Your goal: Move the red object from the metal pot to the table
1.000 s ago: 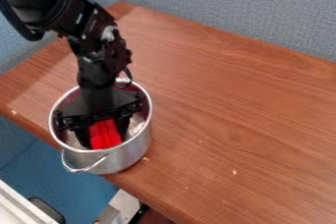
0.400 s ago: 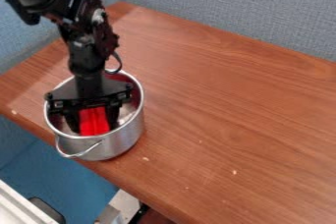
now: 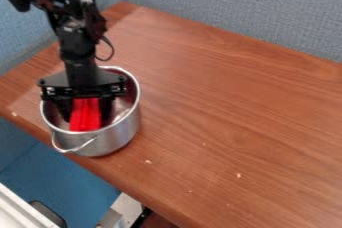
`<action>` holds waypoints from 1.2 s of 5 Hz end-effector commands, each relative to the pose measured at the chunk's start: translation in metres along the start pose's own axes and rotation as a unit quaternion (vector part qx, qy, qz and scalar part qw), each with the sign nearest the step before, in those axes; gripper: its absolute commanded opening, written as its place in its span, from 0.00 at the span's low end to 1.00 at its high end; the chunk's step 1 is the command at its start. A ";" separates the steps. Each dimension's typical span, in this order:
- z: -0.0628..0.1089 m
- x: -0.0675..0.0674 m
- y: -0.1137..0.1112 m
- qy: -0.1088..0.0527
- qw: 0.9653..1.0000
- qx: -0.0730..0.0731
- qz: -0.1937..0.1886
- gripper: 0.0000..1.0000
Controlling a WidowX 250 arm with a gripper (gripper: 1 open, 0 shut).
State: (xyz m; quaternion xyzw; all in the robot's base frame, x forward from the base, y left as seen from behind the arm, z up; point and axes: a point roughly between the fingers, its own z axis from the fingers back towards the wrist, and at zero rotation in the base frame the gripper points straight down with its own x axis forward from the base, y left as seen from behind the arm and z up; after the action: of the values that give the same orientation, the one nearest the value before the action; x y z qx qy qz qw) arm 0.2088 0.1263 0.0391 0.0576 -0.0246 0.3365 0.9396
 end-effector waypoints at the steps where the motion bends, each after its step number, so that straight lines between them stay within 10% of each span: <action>1: -0.002 0.003 -0.004 -0.007 1.000 -0.004 0.017 0.00; 6: 0.001 -0.004 -0.030 0.033 0.998 -0.021 0.053 0.00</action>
State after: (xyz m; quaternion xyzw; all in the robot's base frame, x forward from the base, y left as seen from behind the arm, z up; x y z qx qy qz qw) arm 0.2189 0.0952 0.0312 0.0250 0.0105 0.3855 0.9223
